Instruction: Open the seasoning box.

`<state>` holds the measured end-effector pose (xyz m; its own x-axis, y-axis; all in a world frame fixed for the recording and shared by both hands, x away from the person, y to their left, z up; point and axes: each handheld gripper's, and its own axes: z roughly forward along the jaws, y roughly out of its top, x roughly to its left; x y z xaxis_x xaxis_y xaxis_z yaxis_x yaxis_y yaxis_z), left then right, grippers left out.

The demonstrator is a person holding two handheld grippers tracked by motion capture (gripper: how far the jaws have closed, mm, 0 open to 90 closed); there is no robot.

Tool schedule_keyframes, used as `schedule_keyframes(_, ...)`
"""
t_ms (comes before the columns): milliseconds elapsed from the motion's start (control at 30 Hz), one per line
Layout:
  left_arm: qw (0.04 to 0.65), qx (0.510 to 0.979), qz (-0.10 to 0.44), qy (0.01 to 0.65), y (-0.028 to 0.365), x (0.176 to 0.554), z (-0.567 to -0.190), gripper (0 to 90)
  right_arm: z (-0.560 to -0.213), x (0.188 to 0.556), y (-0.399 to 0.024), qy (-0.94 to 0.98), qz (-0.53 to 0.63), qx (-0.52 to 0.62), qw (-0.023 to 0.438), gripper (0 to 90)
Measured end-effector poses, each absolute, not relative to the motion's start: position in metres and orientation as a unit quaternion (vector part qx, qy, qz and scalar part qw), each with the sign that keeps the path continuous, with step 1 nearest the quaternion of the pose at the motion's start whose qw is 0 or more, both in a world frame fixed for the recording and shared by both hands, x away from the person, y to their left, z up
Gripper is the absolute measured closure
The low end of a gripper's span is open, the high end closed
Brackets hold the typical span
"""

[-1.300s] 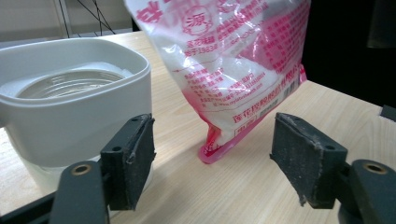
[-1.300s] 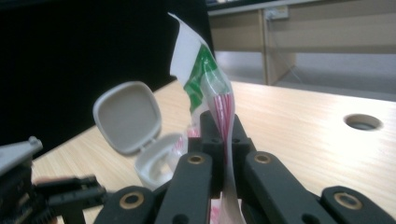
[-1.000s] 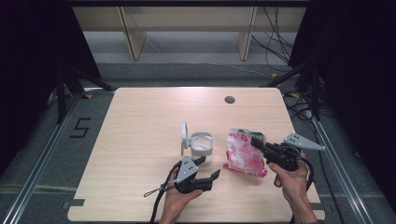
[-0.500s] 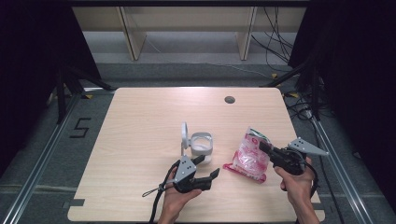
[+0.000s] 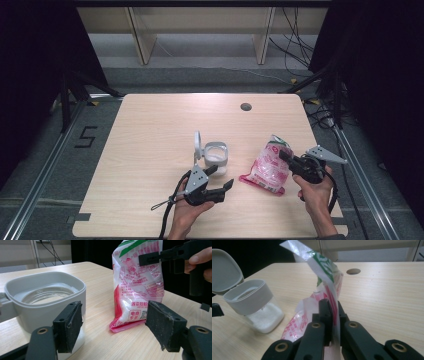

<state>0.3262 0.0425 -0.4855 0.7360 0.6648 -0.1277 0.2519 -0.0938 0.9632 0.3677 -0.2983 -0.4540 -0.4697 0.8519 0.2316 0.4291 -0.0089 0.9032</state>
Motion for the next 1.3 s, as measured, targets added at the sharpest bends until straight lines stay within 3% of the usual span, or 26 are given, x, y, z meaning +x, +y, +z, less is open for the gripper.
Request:
schedule_keyframes(600,0.569,0.729,0.199,0.323,0.060,0.328,-0.479,28.8,-0.466,0.385,-0.305,0.679,0.491,0.504,0.211,82.8)
schedule_keyframes(1300,0.557,0.717,0.226,0.353,0.099,0.332,-0.474,31.2,-0.479,0.392,-0.316,0.668,0.473,0.539,0.201,64.5)
